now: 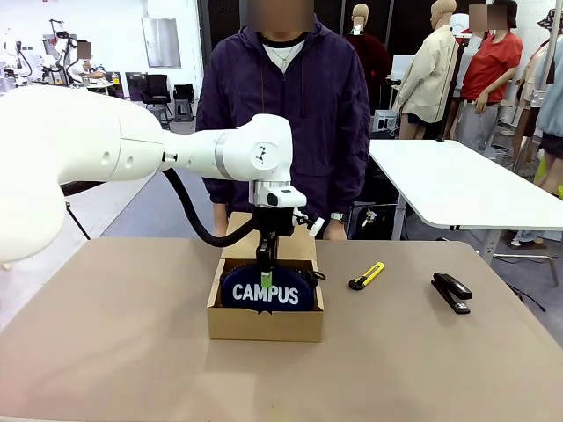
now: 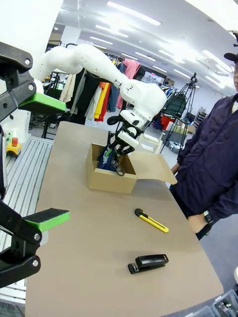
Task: Pack the items into the box.
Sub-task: Pick up the item indicated by the person and place it inside the Mailer Box.
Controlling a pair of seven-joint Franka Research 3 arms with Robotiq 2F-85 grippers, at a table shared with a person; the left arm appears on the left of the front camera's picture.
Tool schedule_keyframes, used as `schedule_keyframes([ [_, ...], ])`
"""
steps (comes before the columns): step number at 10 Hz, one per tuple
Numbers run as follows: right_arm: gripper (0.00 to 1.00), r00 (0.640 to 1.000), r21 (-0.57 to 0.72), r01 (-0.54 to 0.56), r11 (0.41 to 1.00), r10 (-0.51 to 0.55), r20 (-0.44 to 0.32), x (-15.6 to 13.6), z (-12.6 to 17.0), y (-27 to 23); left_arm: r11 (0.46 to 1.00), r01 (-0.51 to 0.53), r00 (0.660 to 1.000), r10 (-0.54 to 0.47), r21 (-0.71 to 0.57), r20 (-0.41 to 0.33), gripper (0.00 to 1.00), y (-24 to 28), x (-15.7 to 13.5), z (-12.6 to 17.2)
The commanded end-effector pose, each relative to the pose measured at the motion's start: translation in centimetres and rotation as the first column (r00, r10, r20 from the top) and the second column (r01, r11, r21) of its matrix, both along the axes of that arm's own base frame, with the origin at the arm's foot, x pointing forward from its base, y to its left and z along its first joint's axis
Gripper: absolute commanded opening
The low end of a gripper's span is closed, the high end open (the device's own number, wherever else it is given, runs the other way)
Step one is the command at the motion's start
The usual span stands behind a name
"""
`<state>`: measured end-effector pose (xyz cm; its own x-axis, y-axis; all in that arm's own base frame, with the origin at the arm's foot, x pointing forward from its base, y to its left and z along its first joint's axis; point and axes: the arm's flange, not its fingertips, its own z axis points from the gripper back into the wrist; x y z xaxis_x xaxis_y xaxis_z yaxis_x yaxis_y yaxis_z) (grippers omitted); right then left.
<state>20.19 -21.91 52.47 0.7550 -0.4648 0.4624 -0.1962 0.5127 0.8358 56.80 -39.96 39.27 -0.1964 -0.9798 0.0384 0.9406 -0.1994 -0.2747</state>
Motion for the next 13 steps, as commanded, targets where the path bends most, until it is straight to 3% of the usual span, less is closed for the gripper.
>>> schedule_keyframes([
  [1,1.00,0.999,0.011,0.000,1.000,-0.001,0.043,0.3,0.3,0.0,1.000,0.001,1.000,-0.001,0.031,0.005,1.00,-0.2,0.6,0.8],
  [7,1.00,0.999,0.011,0.000,1.000,-0.001,0.043,0.3,0.3,0.0,1.000,-0.022,1.000,0.022,-0.017,0.017,1.00,0.5,0.6,1.7],
  [10,1.00,0.999,0.011,0.000,1.000,-0.001,0.043,0.3,0.3,0.0,0.934,-0.169,0.984,0.176,-0.314,-0.008,1.00,5.6,0.0,9.5],
  [11,1.00,0.999,0.011,0.000,1.000,-0.001,0.043,0.3,0.3,0.0,0.890,-0.284,0.953,0.302,-0.357,-0.005,1.00,8.8,-0.4,12.5],
  [12,1.00,0.999,0.011,0.000,1.000,-0.001,0.043,0.3,0.3,0.0,0.786,-0.465,0.875,0.478,-0.407,-0.077,1.00,12.2,-1.0,15.4],
  [13,1.00,0.999,0.011,0.000,1.000,-0.001,0.043,0.3,0.3,0.0,0.632,-0.629,0.761,0.620,-0.453,-0.191,1.00,16.7,-1.8,18.4],
])
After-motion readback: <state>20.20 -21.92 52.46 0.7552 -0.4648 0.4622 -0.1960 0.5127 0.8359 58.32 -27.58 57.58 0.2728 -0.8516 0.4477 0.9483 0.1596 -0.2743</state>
